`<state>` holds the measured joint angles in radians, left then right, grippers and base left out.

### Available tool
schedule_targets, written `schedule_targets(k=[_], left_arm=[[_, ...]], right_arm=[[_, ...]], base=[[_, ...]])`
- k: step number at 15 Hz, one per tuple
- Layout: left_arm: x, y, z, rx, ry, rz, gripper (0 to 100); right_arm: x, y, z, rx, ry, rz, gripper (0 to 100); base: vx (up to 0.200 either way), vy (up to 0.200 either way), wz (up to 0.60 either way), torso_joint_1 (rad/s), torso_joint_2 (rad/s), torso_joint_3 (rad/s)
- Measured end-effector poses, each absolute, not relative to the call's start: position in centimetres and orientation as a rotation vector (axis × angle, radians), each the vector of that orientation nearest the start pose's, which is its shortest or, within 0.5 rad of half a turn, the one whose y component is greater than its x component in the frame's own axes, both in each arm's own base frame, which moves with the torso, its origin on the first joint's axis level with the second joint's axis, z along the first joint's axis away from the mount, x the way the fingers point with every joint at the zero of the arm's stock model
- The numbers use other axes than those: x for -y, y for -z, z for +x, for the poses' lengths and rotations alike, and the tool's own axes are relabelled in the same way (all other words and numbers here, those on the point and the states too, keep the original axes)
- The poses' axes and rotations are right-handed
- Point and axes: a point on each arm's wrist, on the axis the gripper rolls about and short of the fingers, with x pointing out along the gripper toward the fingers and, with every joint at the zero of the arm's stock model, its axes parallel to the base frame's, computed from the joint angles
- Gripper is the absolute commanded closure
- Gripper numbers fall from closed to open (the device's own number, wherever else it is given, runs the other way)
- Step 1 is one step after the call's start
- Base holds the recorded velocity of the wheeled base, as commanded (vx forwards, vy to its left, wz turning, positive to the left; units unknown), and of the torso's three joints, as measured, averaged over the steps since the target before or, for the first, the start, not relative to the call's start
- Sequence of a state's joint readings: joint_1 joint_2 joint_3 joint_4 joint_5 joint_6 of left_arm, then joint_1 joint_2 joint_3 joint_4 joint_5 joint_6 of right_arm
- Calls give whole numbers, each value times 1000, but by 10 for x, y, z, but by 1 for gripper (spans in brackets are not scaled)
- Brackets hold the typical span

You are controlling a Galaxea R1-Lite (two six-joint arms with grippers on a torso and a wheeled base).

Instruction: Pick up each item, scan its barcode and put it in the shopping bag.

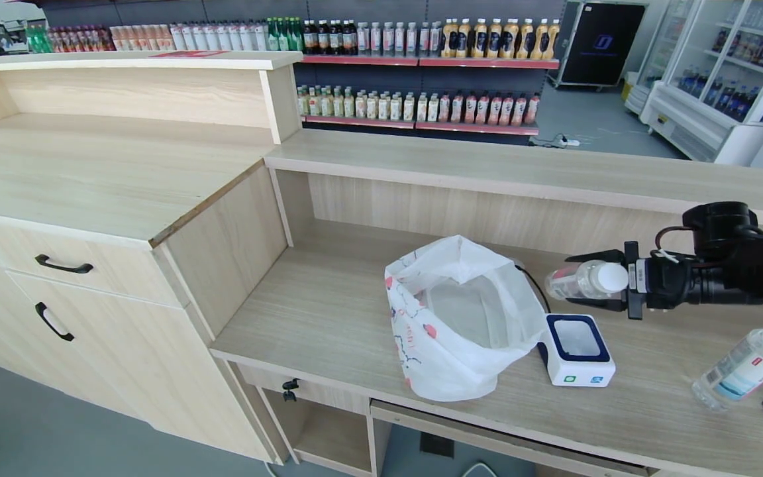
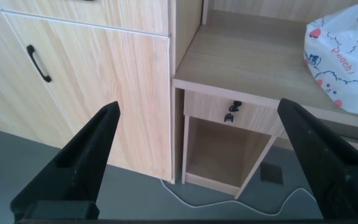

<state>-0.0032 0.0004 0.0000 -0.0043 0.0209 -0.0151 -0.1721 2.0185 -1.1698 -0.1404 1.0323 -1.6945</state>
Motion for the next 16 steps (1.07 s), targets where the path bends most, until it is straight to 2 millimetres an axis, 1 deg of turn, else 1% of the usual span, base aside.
schedule_targets(k=[4, 8, 14, 16], left_arm=[[-1, -76, -23, 4, -17, -15, 0], [-1, -76, -23, 4, -18, -15, 0], [-1, -76, -23, 4, -18, -15, 0], [-1, -76, -23, 4, -17, -15, 0]], right_arm=[[55, -132, 365, 222, -1042, -1160, 100], [58, -135, 366, 234, -1039, -1157, 100], [62, -128, 359, 251, -1087, -1151, 100], [68, -125, 355, 235, -1097, -1156, 100]], base=[[0, 0, 0, 0, 0, 0], [0, 0, 0, 0, 0, 0], [0, 0, 0, 0, 0, 0], [0, 0, 0, 0, 0, 0]])
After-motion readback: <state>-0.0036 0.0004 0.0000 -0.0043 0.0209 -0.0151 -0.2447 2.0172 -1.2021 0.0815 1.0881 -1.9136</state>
